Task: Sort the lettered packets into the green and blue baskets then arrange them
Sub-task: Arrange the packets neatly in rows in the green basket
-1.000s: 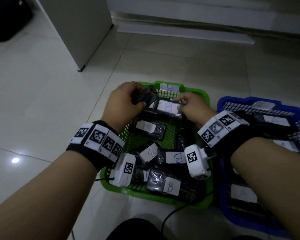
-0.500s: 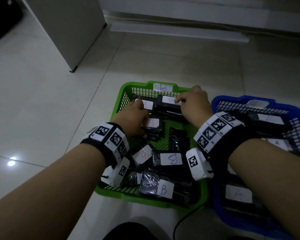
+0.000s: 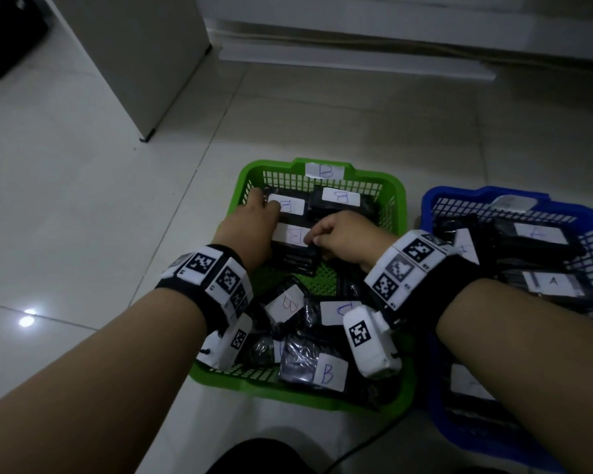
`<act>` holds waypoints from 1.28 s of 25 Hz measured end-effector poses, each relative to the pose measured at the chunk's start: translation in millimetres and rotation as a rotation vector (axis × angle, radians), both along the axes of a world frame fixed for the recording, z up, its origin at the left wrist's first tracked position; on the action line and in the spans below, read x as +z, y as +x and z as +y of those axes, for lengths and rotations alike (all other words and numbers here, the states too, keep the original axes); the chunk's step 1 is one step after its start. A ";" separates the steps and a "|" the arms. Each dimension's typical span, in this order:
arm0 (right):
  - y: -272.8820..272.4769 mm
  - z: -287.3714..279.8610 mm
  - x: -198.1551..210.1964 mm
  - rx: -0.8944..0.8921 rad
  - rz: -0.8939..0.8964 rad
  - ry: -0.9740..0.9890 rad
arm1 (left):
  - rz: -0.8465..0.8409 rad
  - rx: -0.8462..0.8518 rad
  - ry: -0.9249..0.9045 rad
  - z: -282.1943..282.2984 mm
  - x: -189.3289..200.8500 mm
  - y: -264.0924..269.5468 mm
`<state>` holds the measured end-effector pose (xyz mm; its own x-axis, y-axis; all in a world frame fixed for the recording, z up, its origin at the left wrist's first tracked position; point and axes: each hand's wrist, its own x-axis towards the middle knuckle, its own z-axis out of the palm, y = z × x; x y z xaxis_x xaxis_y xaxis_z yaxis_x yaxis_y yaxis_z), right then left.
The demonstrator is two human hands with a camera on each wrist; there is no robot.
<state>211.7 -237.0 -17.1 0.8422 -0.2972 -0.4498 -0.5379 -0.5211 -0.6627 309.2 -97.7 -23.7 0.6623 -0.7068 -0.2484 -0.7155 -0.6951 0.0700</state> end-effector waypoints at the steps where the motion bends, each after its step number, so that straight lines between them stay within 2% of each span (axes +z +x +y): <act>1: 1.5 2.9 -2.4 -0.048 -0.006 0.038 | -0.013 0.001 0.002 0.3 0.3 -0.5; 5: 3.6 4.6 -6.2 -0.167 -0.043 0.115 | 0.006 0.037 -0.032 0.3 0.1 0.5; 8: 4.1 1.9 -1.9 -0.373 -0.183 0.385 | 0.100 0.100 -0.205 0.9 2.7 2.8; 11: 10.7 -1.0 3.1 -0.489 -0.295 0.559 | -0.018 0.123 -0.388 3.0 7.7 6.9; 14: 22.2 -0.5 2.7 -0.506 -0.279 0.539 | -0.107 -0.009 -0.321 2.7 7.3 10.3; 16: 27.3 -0.5 -0.2 -0.425 -0.235 0.461 | -0.080 -0.126 -0.218 1.9 1.0 11.4; 19: 22.4 -7.1 -1.3 -0.294 -0.211 0.282 | -0.041 -0.168 -0.084 2.4 -7.0 13.7; 22: 3.9 -21.7 7.7 -0.147 -0.169 -0.077 | -0.044 -0.193 0.029 2.8 -7.6 14.8; 24: -9.0 -27.1 13.8 0.079 0.010 -0.297 | -0.027 -0.194 0.062 2.2 -6.3 13.3; 26: -16.6 -23.6 13.5 0.372 0.221 -0.447 | -0.008 -0.187 0.006 2.5 -3.3 9.3; 28: -19.0 -16.9 9.3 0.576 0.353 -0.517 | 0.049 -0.230 -0.140 2.6 3.1 2.9; 30: -18.8 -12.8 7.2 0.638 0.400 -0.539 | 0.171 -0.270 -0.227 3.6 10.6 -5.2; 32: -19.2 -12.3 10.9 0.652 0.415 -0.525 | 0.309 -0.242 -0.155 5.8 16.1 -13.9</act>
